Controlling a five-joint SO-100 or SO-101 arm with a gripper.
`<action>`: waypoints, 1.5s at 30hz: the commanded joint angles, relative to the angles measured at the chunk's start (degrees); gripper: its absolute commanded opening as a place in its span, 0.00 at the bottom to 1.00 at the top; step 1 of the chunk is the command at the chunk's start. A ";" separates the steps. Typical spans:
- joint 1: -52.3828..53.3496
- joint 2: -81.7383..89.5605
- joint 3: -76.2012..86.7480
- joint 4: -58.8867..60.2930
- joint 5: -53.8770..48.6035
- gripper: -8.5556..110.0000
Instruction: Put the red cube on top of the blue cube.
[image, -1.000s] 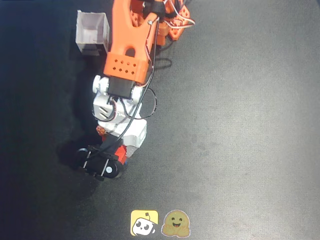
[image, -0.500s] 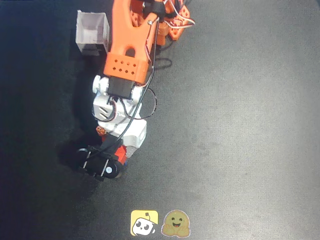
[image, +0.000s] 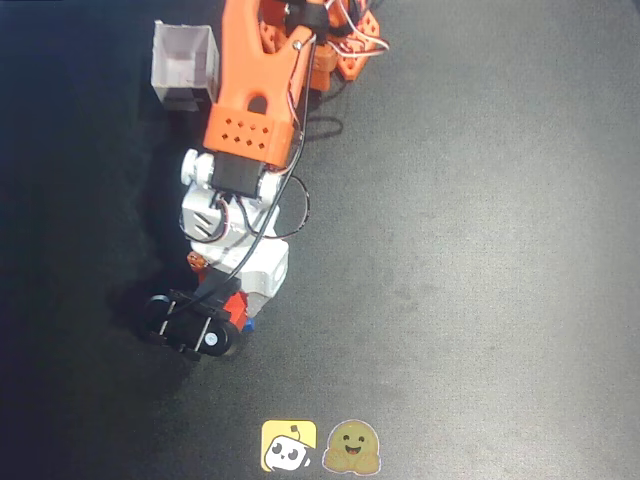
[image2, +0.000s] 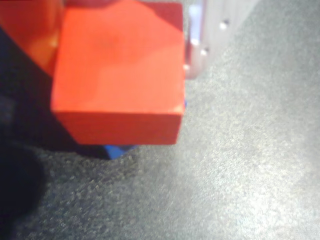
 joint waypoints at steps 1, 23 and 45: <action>0.09 0.70 -0.26 -0.70 0.00 0.20; -0.70 3.69 2.37 0.44 1.14 0.27; -2.20 20.04 9.05 -2.29 0.70 0.27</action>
